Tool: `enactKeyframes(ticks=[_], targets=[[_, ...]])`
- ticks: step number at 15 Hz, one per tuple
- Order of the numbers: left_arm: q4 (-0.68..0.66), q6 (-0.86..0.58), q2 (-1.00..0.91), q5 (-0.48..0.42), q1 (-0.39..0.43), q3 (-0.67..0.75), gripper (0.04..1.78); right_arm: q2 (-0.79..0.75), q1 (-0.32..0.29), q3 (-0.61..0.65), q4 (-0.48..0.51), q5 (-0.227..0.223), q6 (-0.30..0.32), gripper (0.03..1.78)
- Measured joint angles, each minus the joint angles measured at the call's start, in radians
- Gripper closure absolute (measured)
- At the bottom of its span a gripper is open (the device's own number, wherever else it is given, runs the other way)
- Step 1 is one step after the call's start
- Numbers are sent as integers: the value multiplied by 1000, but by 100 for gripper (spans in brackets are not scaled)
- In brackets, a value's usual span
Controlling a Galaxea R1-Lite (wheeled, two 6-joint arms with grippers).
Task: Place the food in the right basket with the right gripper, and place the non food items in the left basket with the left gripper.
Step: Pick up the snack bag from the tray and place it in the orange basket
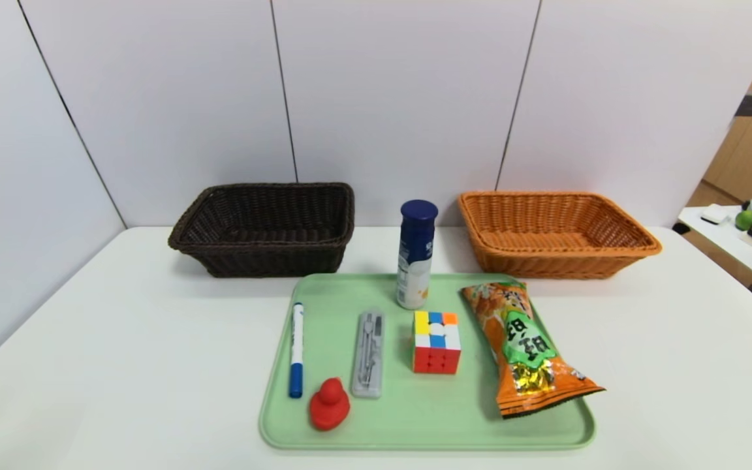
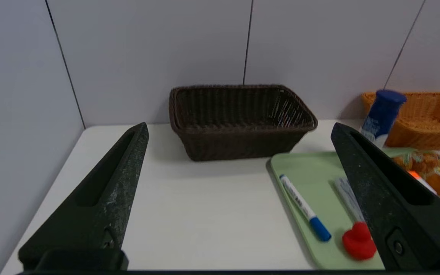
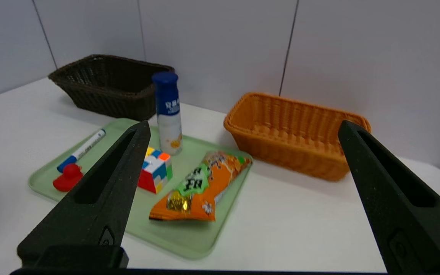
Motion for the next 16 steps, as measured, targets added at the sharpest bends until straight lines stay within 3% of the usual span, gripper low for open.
enactKeyframes(ticks=[4, 7, 9, 12, 13, 16], targets=[[-37, 18, 385, 9, 9, -291, 13, 340, 19, -232, -88, 89, -6, 11], [151, 65, 569, 22, 28, -450, 13, 574, 24, -434, 36, 95, -10, 11], [228, 69, 642, 69, 33, -480, 13, 712, 47, -546, 184, 32, -10, 11], [237, 68, 693, 95, 35, -483, 13, 890, 113, -681, 395, -134, -4, 11], [236, 68, 699, 96, 35, -483, 13, 939, 141, -711, 455, -169, -1, 11], [236, 75, 705, 118, 36, -484, 13, 1071, 225, -808, 587, -196, 37, 11]])
